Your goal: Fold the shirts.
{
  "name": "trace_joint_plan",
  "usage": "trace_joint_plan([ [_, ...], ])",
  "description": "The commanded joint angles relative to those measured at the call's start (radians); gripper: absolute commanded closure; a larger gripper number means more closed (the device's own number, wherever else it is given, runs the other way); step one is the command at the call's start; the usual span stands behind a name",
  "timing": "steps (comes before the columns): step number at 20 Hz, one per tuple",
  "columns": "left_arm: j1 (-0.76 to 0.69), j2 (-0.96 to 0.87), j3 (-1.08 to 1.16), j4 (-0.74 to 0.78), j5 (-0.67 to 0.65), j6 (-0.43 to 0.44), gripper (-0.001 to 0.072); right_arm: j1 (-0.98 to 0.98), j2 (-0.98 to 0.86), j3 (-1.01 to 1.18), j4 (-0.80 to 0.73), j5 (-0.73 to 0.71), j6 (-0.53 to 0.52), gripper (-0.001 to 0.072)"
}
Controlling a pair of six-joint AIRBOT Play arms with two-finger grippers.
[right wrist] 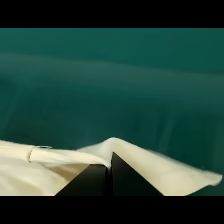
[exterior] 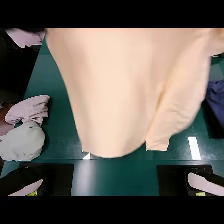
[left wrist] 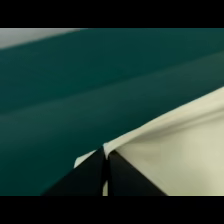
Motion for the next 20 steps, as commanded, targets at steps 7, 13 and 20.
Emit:
trace_joint_plan([
  [7, 0.256, -0.463, -0.145, -0.188, 0.067, 0.087, 0.0683, 0.129, -0.450, 0.000, -0.009, -0.253, -0.002, 0.0691],
  [13, 0.259, -0.470, -0.145, -0.191, 0.117, 0.086, 0.0670, 0.064, -0.460, 0.034, 0.042, -0.271, 0.006, 0.0261],
  [20, 0.259, -0.468, -0.143, -0.187, 0.050, 0.095, 0.0039, -0.012, -0.449, 0.042, 0.215, -0.136, 0.010, 0.0263],
])
